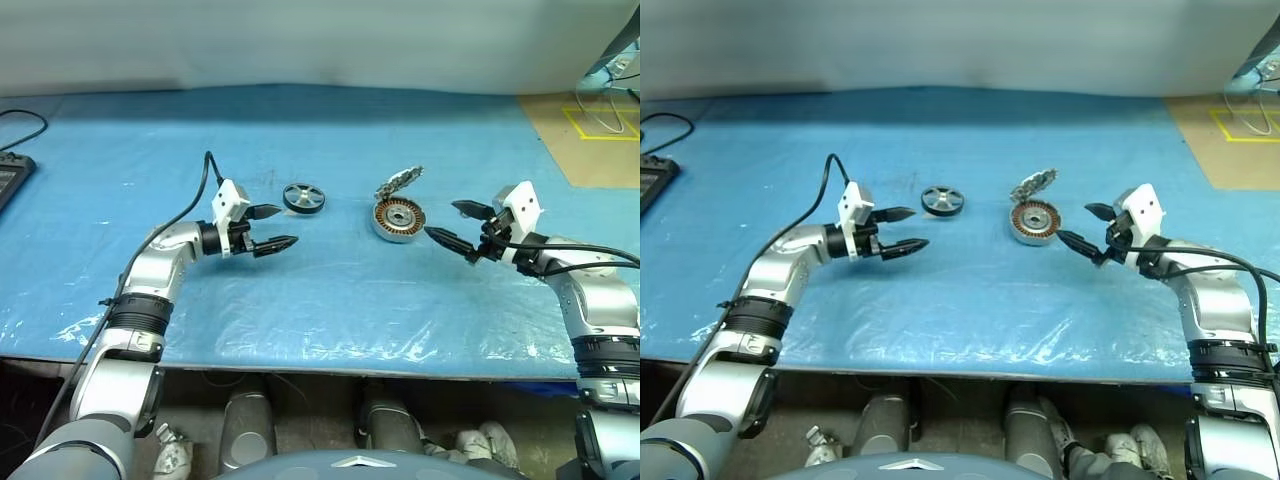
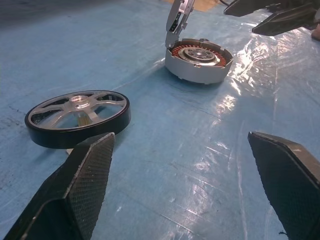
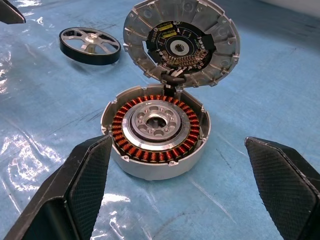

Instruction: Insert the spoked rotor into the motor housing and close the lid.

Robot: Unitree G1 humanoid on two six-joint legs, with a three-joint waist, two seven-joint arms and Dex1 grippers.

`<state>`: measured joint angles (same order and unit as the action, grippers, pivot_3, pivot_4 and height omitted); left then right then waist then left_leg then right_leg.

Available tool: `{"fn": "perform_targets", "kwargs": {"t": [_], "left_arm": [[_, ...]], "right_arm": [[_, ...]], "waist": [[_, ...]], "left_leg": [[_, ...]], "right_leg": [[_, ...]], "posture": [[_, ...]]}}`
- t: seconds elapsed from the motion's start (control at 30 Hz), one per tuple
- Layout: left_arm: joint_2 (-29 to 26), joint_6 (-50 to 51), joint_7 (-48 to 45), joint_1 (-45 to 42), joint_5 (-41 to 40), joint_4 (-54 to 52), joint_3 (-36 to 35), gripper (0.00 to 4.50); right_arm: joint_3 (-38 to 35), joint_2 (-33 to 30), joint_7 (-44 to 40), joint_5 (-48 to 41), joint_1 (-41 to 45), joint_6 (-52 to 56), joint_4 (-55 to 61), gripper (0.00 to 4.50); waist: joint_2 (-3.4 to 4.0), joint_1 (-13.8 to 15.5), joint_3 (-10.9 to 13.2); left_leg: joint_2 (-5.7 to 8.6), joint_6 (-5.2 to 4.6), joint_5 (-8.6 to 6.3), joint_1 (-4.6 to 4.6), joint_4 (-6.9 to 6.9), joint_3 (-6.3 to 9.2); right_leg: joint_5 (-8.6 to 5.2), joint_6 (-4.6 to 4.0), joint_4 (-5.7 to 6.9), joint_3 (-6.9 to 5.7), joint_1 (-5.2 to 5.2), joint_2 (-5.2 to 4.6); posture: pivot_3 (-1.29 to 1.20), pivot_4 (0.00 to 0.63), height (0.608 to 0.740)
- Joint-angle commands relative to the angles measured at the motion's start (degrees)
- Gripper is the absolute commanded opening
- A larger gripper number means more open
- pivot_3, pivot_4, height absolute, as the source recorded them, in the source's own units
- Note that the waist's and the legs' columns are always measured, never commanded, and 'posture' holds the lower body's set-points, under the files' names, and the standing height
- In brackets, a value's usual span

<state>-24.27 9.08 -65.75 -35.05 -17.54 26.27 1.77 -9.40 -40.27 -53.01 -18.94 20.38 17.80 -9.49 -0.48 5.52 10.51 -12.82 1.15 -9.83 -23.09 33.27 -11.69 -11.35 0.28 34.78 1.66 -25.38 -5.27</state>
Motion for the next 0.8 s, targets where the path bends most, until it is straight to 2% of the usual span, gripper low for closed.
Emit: {"fn": "perform_targets", "kwargs": {"t": [0.03,0.8], "left_arm": [[0.06,-1.23,0.02,-0.68,-0.16,-0.63,-0.58,4.5],[2.04,-3.26,-0.39,-1.35,0.84,2.47,-0.11,4.5]], "right_arm": [[-0.22,-0.78,-0.38,0.2,1.09,-1.19,0.28,4.47],[-1.0,-1.34,1.8,1.76,-0.82,-3.08,0.71,4.47]], "waist": [[0.0,0.0,0.0],[0.0,-0.02,0.0]], "left_leg": [[0.0,0.0,0.0,0.0,0.0,0.0],[0.0,-0.01,0.0,0.01,0.01,0.0]], "right_leg": [[0.0,0.0,0.0,0.0,0.0,0.0],[0.0,0.0,0.01,0.0,0.0,0.0]], "posture": [[0.0,0.15,0.74],[0.0,0.15,0.74]]}}
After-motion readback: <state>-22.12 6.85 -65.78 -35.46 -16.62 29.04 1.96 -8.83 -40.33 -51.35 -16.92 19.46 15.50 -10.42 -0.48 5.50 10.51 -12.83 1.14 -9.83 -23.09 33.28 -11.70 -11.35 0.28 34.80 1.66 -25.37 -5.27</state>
